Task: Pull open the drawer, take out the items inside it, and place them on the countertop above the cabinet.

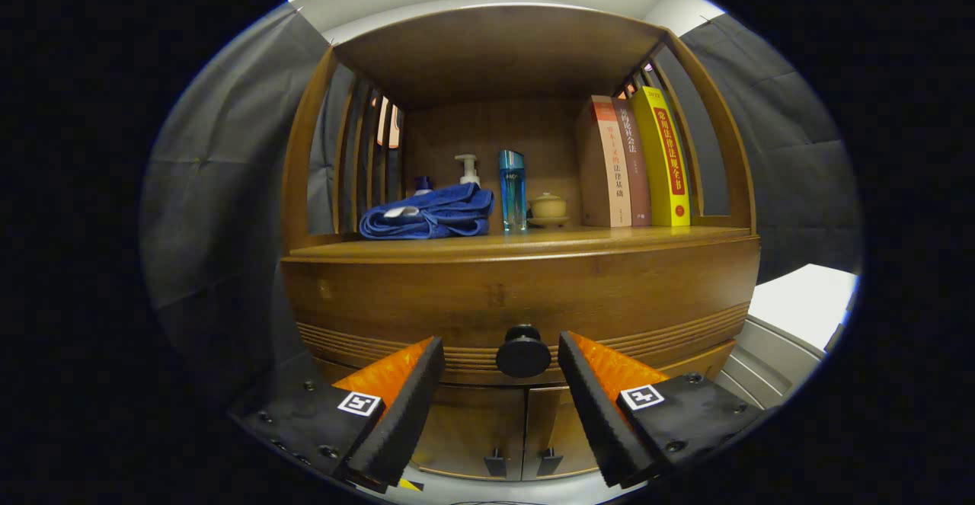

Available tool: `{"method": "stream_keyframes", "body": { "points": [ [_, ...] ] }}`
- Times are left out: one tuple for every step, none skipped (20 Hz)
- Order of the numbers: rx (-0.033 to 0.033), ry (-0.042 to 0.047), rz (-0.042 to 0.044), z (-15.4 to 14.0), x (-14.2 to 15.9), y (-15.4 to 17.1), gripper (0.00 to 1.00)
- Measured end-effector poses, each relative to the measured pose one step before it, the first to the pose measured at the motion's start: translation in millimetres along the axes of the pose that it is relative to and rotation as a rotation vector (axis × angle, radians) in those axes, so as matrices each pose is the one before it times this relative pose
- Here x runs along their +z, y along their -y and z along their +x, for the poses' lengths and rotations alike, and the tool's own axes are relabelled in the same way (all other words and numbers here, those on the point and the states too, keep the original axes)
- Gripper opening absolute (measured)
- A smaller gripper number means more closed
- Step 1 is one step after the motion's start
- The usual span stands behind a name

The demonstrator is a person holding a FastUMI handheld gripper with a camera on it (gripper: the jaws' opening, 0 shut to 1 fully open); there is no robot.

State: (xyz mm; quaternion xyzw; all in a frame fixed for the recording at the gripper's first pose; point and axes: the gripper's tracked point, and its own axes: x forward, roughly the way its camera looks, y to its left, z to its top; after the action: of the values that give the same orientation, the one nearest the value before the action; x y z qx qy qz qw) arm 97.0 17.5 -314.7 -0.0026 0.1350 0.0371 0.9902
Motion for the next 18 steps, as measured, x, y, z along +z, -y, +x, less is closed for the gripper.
{"method": "stream_keyframes", "body": {
  "points": [
    [-0.00375, -0.00246, -0.01354, 4.98, -4.19, 1.61, 0.99],
    [-0.00197, 0.00283, -0.0092, 4.98, -0.98, -0.09, 0.99],
    [-0.0006, -0.00318, -0.00683, 2.83, -2.25, 0.18, 0.99],
    [-0.00495, -0.00581, -0.00643, 3.79, -2.14, 0.89, 0.98],
    [-0.00467, -0.00607, -0.00357, 2.81, -2.07, 1.28, 0.98],
    [-0.00349, -0.00409, -0.00231, 0.61, -1.89, 0.34, 0.98],
    [-0.00732, 0.00054, -0.0039, 2.9, 0.21, 1.91, 0.98],
    [-0.01114, 0.0011, -0.00577, 3.02, -0.12, 3.07, 0.98],
    [-0.02605, 0.00769, -0.00831, 1.38, 1.05, 6.58, 0.98],
    [-0.00763, -0.00488, 0.00049, -1.54, -1.04, 1.12, 0.93],
    [-0.00055, 0.00006, -0.00674, 0.81, -0.36, -0.68, 0.88],
    [-0.00033, 0.00124, -0.00607, 0.47, 0.14, 1.22, 0.82],
    [0.00412, -0.00152, -0.00015, 0.0, -0.74, -0.71, 0.77],
    [-0.00362, 0.00047, 0.00385, -0.56, 0.6, -0.95, 0.72],
    [0.00154, -0.00519, -0.00765, 2.02, 0.22, 0.62, 0.67],
    [0.00344, 0.00446, -0.00589, 1.22, 1.0, -0.45, 0.62],
    [0.00323, -0.0049, 0.00151, 0.42, -1.02, -0.36, 0.57],
    [0.00562, 0.00491, 0.00305, 2.52, 1.46, 0.27, 0.51]
  ]
}}
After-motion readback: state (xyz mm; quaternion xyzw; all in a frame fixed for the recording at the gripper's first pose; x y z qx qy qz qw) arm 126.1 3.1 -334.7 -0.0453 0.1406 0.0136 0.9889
